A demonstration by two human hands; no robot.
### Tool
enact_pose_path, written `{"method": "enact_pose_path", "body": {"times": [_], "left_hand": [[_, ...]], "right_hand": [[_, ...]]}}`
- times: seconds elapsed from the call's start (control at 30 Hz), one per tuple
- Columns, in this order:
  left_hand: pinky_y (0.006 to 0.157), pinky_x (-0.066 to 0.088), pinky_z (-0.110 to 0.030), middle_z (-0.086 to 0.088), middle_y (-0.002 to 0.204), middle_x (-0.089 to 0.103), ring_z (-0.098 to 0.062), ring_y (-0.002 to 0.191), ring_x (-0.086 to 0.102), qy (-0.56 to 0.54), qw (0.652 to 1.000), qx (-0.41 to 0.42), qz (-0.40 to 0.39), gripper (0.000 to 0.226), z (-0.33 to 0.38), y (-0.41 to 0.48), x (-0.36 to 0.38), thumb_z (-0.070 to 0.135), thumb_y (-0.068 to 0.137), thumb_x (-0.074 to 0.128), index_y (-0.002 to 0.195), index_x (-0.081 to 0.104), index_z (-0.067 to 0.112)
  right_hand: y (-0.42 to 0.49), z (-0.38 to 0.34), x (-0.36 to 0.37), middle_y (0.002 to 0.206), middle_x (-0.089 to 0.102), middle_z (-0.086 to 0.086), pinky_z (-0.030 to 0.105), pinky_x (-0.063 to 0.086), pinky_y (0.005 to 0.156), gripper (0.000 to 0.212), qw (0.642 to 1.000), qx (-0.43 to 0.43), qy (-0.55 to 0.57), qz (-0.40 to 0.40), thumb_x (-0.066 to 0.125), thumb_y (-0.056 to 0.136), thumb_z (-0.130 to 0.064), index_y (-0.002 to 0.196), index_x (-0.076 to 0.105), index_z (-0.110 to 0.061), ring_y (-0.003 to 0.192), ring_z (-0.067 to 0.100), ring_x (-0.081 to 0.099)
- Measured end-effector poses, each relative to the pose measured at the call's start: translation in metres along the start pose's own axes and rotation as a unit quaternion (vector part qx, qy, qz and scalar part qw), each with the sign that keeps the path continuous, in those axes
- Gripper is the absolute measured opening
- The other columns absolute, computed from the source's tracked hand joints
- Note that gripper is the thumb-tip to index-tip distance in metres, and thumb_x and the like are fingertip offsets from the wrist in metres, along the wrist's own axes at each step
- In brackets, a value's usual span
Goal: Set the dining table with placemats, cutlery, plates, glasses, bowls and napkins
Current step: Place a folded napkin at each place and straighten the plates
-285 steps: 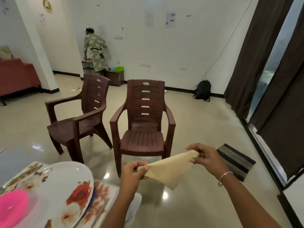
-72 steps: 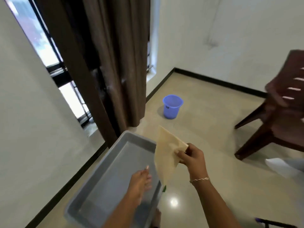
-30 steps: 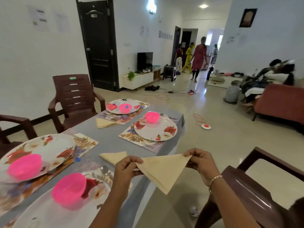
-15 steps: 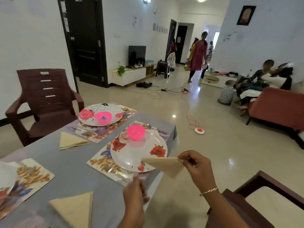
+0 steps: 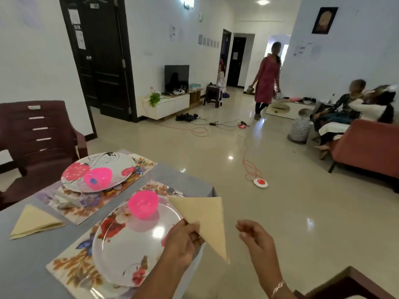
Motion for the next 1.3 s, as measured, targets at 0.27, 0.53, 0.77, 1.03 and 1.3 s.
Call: {"method": "enact_pose_path", "body": {"times": [0.27, 0.53, 0.77, 1.03, 1.3], "left_hand": [[0.063, 0.054, -0.037, -0.018, 0.084, 0.066, -0.031, 0.077, 0.062, 0.040, 0.998, 0.030, 0.048, 0.022, 0.009, 0.071, 0.007, -0.015, 0.088, 0.043, 0.091, 0.058, 0.000], [0.063, 0.050, -0.024, -0.010, 0.086, 0.066, -0.020, 0.078, 0.062, 0.150, 0.979, 0.095, 0.099, 0.016, 0.046, 0.168, -0.023, -0.006, 0.085, 0.060, 0.096, 0.059, 0.005], [0.085, 0.049, -0.030, 0.003, 0.090, 0.064, -0.013, 0.089, 0.060, 0.274, 0.941, 0.158, 0.122, 0.023, 0.077, 0.217, -0.046, 0.002, 0.081, 0.066, 0.091, 0.057, 0.021], [0.082, 0.047, -0.017, 0.013, 0.095, 0.062, 0.002, 0.094, 0.057, 0.324, 0.920, 0.174, 0.133, 0.030, 0.085, 0.236, -0.061, 0.004, 0.081, 0.068, 0.088, 0.054, 0.030], [0.072, 0.044, -0.004, 0.011, 0.092, 0.063, 0.000, 0.090, 0.060, 0.327, 0.892, 0.256, 0.180, 0.028, 0.089, 0.187, -0.066, 0.000, 0.084, 0.064, 0.090, 0.057, 0.026]], "right_hand": [[0.081, 0.037, 0.055, 0.078, 0.070, 0.011, 0.026, 0.052, 0.057, 0.012, 0.927, 0.311, 0.119, -0.171, 0.057, 0.088, -0.007, 0.095, 0.064, 0.001, 0.067, 0.020, 0.065], [0.193, 0.083, 0.114, 0.071, 0.062, 0.011, 0.021, 0.049, 0.045, 0.015, 0.936, 0.315, 0.046, -0.148, 0.051, 0.087, 0.011, 0.081, 0.060, 0.000, 0.057, 0.018, 0.058], [0.297, 0.136, 0.176, 0.050, 0.055, 0.005, 0.013, 0.039, 0.034, 0.027, 0.930, 0.340, -0.016, -0.138, 0.047, 0.084, 0.019, 0.069, 0.054, -0.001, 0.033, 0.006, 0.050], [0.330, 0.193, 0.202, 0.048, 0.048, 0.004, 0.013, 0.031, 0.031, 0.027, 0.919, 0.318, -0.183, -0.143, 0.060, 0.080, 0.013, 0.062, 0.053, -0.007, 0.043, 0.017, 0.040], [0.296, 0.144, 0.189, 0.097, 0.065, 0.018, 0.032, 0.042, 0.076, 0.017, 0.912, 0.104, -0.361, -0.162, 0.065, 0.080, -0.003, 0.095, 0.064, 0.002, 0.095, 0.033, 0.060]]}}
Point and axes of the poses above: each hand's wrist, its own y-axis towards the middle knuckle, its own x-axis out of the palm, z = x × y, the point moved 3 cm from there along y, towards the middle knuckle
